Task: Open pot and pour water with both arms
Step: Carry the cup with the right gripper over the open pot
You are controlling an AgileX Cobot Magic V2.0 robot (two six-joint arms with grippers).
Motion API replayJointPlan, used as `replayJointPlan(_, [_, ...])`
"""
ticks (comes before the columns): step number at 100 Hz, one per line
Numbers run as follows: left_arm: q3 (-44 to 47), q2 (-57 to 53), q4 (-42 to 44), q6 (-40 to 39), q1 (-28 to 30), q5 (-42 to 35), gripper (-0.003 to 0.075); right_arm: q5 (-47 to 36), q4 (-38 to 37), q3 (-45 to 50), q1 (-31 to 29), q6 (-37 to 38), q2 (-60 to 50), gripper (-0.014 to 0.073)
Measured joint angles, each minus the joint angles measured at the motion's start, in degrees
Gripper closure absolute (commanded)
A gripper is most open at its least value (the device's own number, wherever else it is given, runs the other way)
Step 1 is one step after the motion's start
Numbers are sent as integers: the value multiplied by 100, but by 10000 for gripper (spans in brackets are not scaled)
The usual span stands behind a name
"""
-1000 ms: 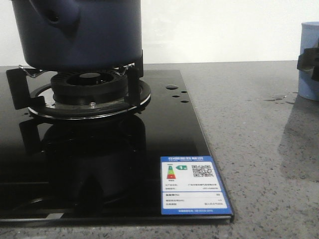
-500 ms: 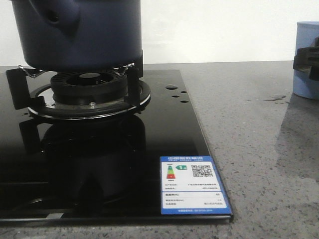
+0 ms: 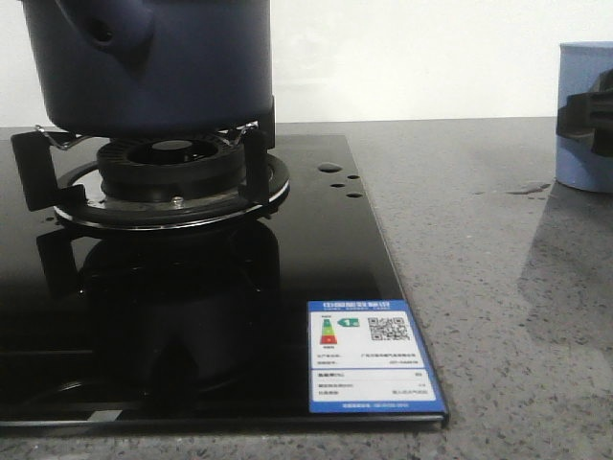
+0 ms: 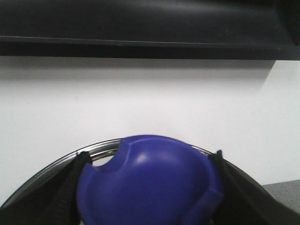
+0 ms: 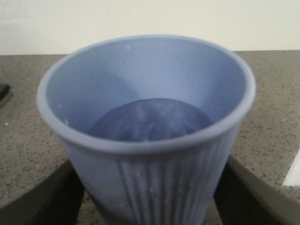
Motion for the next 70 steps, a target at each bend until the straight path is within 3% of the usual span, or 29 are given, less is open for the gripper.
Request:
replayJointPlan(35, [0,0,0,0,0,0,344,1326,-888,-430,143,0,-837,323])
replayJointPlan(70, [0,0,0,0,0,0,344,2604,-1175,-1577,1067,0,-1048,323])
